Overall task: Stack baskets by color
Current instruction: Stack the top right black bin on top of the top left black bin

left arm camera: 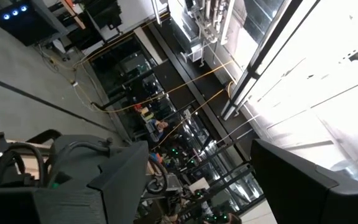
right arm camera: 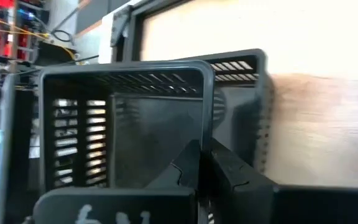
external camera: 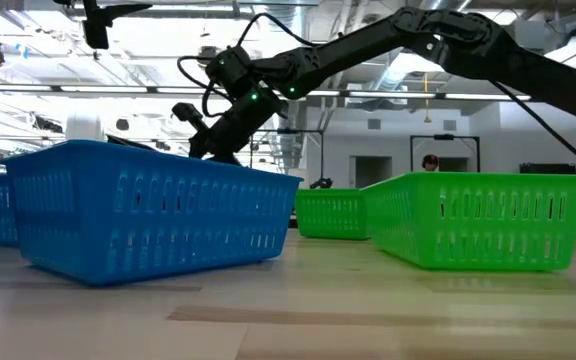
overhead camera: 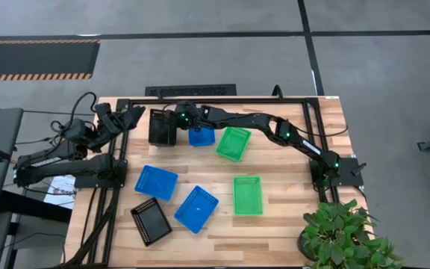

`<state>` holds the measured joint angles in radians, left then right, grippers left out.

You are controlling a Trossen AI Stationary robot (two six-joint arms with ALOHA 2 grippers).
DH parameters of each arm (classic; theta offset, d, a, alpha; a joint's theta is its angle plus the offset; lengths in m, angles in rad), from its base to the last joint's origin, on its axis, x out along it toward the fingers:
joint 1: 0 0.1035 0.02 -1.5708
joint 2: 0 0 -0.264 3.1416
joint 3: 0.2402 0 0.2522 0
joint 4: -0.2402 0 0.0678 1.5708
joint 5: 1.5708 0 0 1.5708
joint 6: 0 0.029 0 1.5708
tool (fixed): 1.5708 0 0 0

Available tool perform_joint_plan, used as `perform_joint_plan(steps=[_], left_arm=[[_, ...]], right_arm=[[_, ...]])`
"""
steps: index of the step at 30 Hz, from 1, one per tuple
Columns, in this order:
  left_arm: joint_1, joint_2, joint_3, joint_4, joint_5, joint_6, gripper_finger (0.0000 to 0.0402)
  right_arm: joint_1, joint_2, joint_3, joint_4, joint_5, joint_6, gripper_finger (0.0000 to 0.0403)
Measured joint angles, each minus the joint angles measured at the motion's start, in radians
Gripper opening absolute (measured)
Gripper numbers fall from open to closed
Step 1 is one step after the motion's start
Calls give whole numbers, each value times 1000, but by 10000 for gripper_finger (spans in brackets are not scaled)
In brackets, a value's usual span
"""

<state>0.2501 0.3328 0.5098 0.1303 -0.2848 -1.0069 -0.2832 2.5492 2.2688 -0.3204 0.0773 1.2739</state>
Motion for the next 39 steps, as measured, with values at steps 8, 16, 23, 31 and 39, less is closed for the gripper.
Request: perform_joint_plan(steps=[8, 16, 23, 31, 39], left_arm=[[0, 0, 0, 0, 0, 0, 274], [0, 0, 0, -2, -1, -1, 274], [0, 0, 0, -4, -10, -1, 274], [0, 0, 0, -4, -10, 0, 274], [0, 0, 0, -4, -10, 3, 274]], right_arm=[[-12, 0, 11, -1, 5, -76, 34], [-15, -1, 35, -72, 30, -104, 34], [-15, -1, 35, -96, 30, -105, 34], [-15, -1, 35, -104, 30, -147, 63], [-15, -1, 35, -105, 29, -147, 119]])
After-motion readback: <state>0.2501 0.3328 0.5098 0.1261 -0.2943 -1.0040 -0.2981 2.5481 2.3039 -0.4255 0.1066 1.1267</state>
